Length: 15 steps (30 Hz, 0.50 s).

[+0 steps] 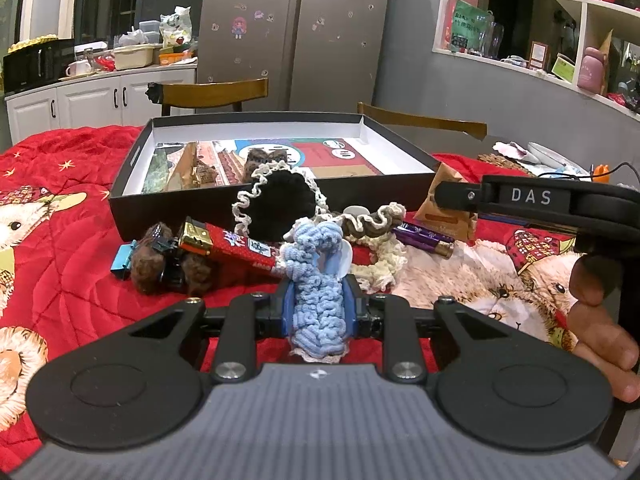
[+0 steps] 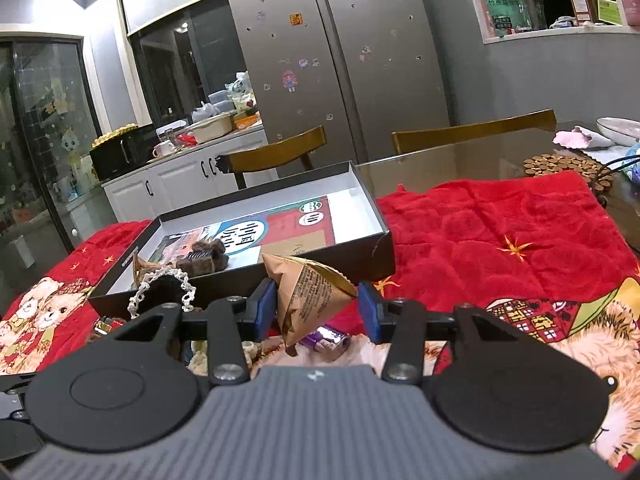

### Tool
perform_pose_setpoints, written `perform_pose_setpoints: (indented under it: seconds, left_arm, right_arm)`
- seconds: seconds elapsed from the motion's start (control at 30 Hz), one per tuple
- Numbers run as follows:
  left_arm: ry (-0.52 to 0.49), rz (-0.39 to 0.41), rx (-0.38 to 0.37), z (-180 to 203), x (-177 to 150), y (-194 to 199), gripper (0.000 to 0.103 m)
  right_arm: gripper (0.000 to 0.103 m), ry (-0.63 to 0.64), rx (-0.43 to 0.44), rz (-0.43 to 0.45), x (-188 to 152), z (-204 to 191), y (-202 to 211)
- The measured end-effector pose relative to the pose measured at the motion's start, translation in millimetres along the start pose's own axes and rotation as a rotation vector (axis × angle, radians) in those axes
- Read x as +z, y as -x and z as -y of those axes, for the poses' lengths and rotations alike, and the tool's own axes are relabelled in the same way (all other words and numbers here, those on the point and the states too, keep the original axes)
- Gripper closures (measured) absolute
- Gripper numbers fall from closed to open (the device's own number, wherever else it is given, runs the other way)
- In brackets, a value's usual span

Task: Organize objects
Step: 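Grasp the paper-wrapped snack with the right gripper while the left gripper holds the blue scrunchie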

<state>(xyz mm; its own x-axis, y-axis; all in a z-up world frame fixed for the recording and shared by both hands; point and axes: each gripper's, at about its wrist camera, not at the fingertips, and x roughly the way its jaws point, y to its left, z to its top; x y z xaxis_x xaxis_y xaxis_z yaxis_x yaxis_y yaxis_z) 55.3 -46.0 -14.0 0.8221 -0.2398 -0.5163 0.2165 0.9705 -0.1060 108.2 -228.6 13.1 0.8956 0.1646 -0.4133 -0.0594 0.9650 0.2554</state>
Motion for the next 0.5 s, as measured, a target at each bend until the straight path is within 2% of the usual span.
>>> perform_pose_setpoints:
  seconds: [0.5]
  left_arm:
    - [-0.024, 0.049, -0.01, 5.4, -1.6, 9.5, 0.074]
  right_arm:
    - [0.055, -0.001, 0.032, -0.005, -1.7, -0.7, -0.6]
